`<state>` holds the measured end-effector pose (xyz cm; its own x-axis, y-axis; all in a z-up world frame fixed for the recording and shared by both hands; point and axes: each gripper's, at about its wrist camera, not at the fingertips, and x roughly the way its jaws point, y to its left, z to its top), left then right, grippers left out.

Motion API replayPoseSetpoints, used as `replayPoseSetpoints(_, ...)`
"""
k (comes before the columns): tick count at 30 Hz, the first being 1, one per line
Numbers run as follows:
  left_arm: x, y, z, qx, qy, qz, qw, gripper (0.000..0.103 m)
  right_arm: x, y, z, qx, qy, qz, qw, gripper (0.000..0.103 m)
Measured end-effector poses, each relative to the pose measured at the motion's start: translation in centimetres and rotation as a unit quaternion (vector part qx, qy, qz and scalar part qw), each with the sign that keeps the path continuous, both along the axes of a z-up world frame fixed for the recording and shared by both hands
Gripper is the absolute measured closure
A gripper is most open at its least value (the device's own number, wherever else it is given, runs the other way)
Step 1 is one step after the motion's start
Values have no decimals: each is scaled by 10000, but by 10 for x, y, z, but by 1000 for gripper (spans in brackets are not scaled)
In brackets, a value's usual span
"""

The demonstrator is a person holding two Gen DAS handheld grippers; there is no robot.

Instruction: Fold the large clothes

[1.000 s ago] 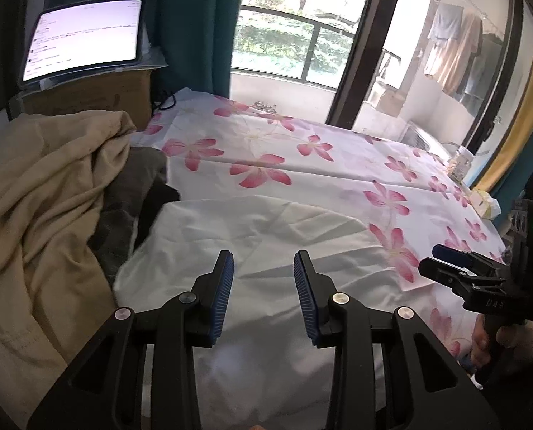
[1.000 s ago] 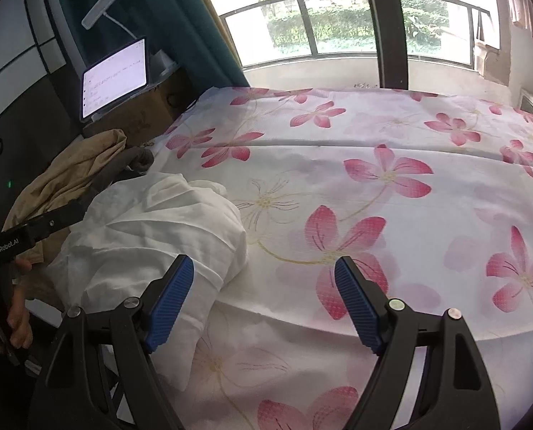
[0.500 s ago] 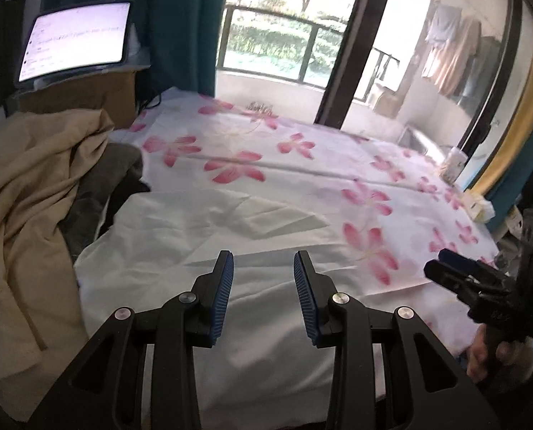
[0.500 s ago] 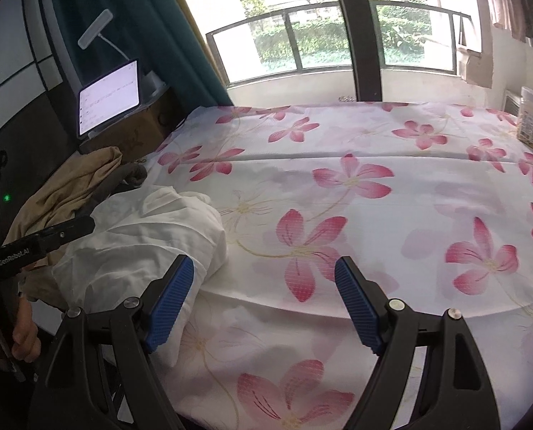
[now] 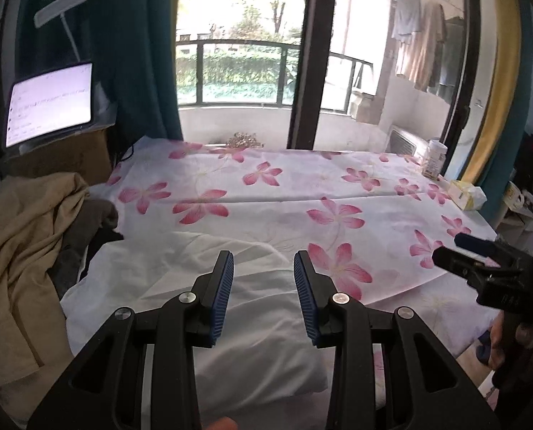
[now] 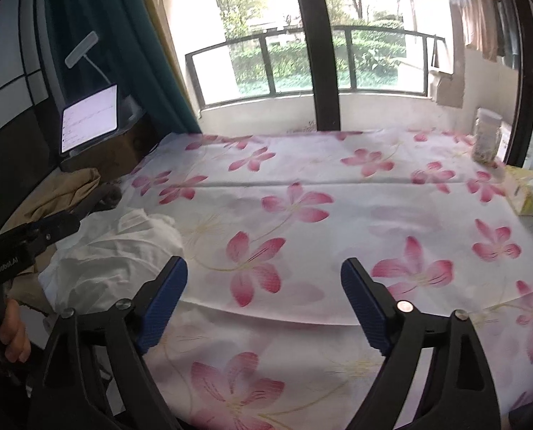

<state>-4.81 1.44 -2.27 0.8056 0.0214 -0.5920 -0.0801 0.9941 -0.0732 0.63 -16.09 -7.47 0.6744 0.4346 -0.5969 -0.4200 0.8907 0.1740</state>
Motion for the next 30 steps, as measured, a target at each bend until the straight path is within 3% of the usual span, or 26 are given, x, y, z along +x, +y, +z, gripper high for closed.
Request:
replayPoseSetpoints(5,-8,-12,9,132,-268,55,9995,66,-5,-13,11,-7,-177,-128,9998,11)
replayPoseSetpoints(6,-9,-13,10,98,-335,62,9994,62,-7,-15,14,-1,-214,-145,9997,11)
replayPoseSetpoints(7,-10,-14,12,68,-379,63,9992,56,-8,-17,16,11,-260,-160,9995,8)
replayPoseSetpoints(8,-10,-15,13,56,-404,42,9992,38,-9,-18,18,16,-304,-169,9994,5)
replayPoseSetpoints(9,-10,-18,15,64,-434,-8,9990,30,-11,-20,21,14,-369,-193,9991,3)
replayPoseSetpoints(18,-19,-39,41,228,-894,-220,9955,28,-24,-33,48,-11,-828,-380,9958,1)
replayPoseSetpoints(26,-28,-44,68,444,-1267,235,9907,28,-36,-43,72,-4,-1156,-570,9917,1)
replayPoseSetpoints(30,-32,-37,85,311,-1559,337,9867,28,-46,-50,85,171,-1368,-688,9881,1)
